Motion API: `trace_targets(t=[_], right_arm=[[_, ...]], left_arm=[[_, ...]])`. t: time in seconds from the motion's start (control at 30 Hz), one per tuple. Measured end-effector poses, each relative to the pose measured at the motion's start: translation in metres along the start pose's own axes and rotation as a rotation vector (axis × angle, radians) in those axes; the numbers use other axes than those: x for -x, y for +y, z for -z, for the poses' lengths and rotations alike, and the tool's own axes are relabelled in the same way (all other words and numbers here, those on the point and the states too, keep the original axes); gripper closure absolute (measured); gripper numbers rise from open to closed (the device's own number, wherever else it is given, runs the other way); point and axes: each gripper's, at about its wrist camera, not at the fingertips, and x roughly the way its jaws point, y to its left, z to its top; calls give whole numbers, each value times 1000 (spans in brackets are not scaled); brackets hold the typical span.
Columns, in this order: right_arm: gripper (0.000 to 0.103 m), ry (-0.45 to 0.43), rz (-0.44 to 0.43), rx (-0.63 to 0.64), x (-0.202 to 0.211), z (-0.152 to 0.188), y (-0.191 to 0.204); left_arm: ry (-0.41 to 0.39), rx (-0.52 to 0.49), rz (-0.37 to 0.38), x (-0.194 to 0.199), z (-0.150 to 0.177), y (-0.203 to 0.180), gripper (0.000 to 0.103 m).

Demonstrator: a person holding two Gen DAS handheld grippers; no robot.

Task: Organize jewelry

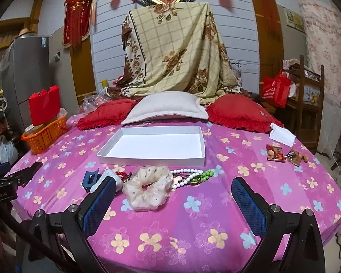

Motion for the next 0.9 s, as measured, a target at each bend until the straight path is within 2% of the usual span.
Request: trace_targets(t=[0.9], right_arm=[[3, 73, -10, -8, -15, 9, 6]], left_arm=[[44, -27, 12, -14, 7, -6, 9]])
